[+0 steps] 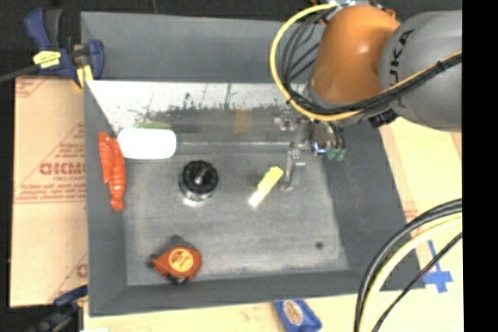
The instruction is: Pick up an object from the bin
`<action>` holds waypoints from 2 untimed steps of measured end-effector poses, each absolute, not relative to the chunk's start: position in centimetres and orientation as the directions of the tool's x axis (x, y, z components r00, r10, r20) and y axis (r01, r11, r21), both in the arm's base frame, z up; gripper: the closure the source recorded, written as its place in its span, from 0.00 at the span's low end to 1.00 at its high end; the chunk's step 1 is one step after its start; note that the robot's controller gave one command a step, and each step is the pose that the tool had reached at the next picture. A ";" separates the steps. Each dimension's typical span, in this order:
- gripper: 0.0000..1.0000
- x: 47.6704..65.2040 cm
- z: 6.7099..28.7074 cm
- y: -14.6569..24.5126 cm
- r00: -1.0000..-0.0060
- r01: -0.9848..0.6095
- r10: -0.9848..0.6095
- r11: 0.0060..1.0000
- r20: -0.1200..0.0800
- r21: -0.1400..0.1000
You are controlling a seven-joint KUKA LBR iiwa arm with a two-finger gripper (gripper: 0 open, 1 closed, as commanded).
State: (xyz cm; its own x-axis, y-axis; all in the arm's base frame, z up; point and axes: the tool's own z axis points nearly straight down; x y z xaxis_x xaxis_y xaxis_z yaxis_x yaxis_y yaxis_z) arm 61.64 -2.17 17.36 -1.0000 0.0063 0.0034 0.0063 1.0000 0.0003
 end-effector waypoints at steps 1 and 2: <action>0.00 61.8 17.9 -2.2 -1.000 0.006 0.006 1.000 -0.005 0.000; 0.00 61.7 13.3 -2.3 -0.972 -0.236 -0.236 0.972 -0.012 -0.003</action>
Offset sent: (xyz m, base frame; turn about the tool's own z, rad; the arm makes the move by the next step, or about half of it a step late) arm -0.0061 -0.0017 -0.1036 -0.5240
